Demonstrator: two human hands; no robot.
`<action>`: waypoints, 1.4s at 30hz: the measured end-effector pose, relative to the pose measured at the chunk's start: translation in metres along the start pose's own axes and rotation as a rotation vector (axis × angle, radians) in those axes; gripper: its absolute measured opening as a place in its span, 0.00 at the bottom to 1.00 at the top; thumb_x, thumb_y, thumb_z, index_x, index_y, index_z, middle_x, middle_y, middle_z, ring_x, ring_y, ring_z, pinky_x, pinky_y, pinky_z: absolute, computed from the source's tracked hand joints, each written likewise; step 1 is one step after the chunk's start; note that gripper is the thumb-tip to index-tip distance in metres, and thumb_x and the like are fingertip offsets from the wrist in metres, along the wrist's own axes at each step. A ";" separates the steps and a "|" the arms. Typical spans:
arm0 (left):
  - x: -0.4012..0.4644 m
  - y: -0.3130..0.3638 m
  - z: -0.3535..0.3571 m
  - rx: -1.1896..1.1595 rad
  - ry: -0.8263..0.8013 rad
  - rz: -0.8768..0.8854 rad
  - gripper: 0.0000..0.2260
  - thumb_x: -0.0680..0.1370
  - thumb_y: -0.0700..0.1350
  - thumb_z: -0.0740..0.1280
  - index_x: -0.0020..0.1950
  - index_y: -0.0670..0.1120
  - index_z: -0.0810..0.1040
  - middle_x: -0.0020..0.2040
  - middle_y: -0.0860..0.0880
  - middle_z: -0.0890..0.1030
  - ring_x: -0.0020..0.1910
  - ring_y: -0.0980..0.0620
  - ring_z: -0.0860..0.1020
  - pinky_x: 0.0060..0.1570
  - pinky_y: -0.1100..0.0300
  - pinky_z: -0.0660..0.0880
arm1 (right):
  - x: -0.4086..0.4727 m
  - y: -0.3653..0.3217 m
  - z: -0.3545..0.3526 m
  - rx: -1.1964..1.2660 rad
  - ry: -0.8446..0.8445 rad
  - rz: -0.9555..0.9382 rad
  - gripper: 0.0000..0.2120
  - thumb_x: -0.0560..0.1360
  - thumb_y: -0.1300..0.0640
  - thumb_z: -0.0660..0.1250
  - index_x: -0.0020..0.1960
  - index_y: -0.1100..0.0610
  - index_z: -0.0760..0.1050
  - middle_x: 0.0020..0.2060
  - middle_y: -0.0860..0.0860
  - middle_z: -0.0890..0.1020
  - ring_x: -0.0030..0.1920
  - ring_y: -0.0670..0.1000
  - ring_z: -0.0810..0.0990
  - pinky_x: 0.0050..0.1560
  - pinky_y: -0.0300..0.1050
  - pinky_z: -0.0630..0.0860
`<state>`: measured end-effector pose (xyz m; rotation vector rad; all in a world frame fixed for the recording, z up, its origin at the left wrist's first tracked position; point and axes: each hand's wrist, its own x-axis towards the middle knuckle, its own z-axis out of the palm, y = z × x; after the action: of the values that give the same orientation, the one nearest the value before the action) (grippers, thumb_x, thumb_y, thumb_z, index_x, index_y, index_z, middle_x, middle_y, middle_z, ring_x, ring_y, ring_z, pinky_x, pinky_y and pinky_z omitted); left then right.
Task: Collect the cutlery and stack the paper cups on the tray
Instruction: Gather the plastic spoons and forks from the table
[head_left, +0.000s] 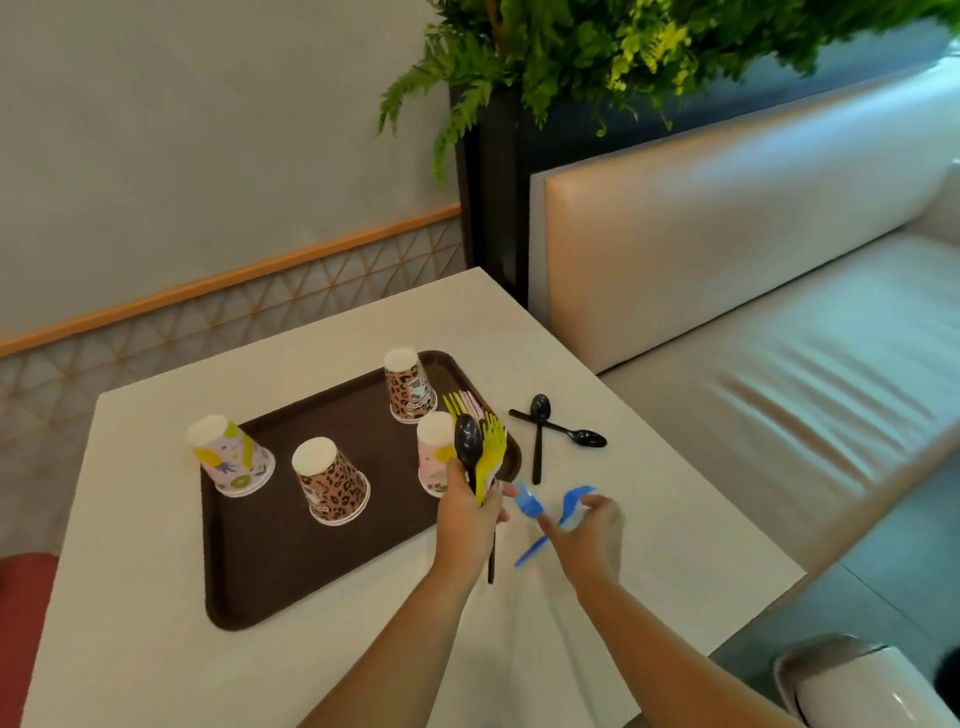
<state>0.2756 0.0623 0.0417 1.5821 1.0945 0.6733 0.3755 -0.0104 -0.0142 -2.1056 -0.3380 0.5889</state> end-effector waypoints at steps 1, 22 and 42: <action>0.005 0.000 0.000 0.022 -0.017 0.010 0.12 0.78 0.36 0.61 0.56 0.51 0.67 0.40 0.52 0.81 0.25 0.59 0.74 0.30 0.71 0.73 | 0.002 0.003 0.004 -0.077 0.015 0.078 0.34 0.67 0.51 0.75 0.65 0.61 0.63 0.61 0.57 0.68 0.63 0.56 0.69 0.58 0.47 0.69; 0.036 -0.018 0.010 0.083 -0.297 -0.123 0.04 0.81 0.40 0.57 0.52 0.43 0.71 0.35 0.49 0.79 0.29 0.54 0.76 0.32 0.64 0.71 | 0.009 0.021 -0.004 -0.363 0.007 0.031 0.09 0.78 0.63 0.47 0.53 0.60 0.66 0.46 0.56 0.73 0.44 0.57 0.73 0.45 0.48 0.69; 0.075 0.014 0.055 -0.032 0.085 -0.225 0.14 0.72 0.42 0.72 0.53 0.39 0.74 0.46 0.43 0.80 0.44 0.48 0.77 0.44 0.59 0.71 | 0.047 -0.044 0.008 -0.281 -0.226 -0.516 0.04 0.81 0.58 0.56 0.47 0.57 0.65 0.37 0.48 0.69 0.35 0.42 0.66 0.36 0.34 0.68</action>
<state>0.3584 0.1050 0.0311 1.3881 1.2962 0.6074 0.4100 0.0408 0.0054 -2.0938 -1.1081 0.4866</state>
